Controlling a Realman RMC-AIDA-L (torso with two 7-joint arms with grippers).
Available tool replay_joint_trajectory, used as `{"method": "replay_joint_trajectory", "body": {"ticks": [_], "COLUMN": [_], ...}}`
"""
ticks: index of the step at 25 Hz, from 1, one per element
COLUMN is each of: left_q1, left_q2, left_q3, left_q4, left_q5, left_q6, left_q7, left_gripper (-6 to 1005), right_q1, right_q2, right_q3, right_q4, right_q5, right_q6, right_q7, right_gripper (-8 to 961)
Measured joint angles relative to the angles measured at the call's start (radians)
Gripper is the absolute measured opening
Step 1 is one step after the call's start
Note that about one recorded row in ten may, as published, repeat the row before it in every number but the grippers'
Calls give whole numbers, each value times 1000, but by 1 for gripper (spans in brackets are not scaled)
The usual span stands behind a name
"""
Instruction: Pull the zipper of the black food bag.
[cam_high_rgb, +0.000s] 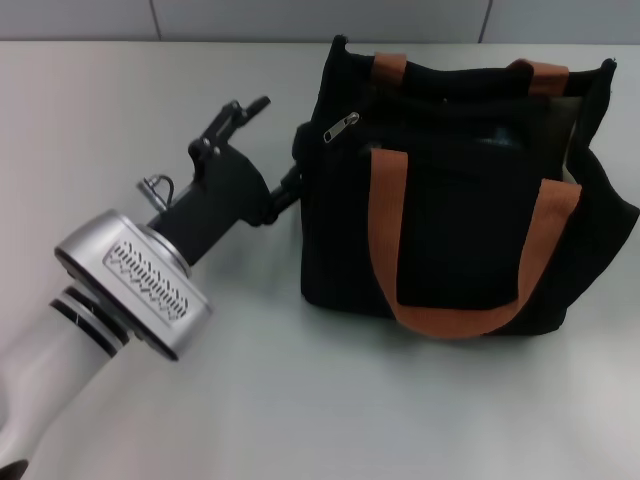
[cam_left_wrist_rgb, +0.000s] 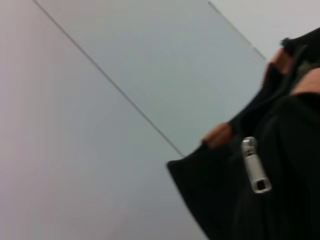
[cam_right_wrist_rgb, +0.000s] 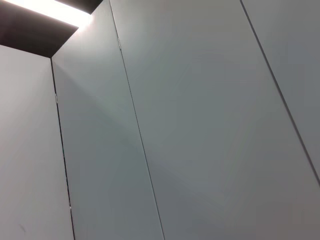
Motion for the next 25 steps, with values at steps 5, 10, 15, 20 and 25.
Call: {"method": "replay_joint_trajectory", "body": {"ticks": [5,10,15,20,25], "left_q1": [-21,-17,8,54,90], "left_q2": [0,0,0,0,0], "left_q3": [-33,-66,-67,-73,-86], "left_q4": [6,1,-1,-1,-9], "left_q5": [1,1,1,2,2], "left_q6": [0,27,56,125,171], "left_q7": [2,2,4,4,5], "left_gripper": [747,742,738,733,729], "right_q1": [11,9,7,2,3], "right_q2": [0,2,3,4,3], "right_q3": [3,14,16,18,19], "right_q4": [4,5,5,2,1], "right_q5": [0,0,0,0,0], "right_q6": [-5,-12,-12,-12,-12], "right_q7": [10,10,11,12,13], "right_gripper": [695,695,695,694,694]}}
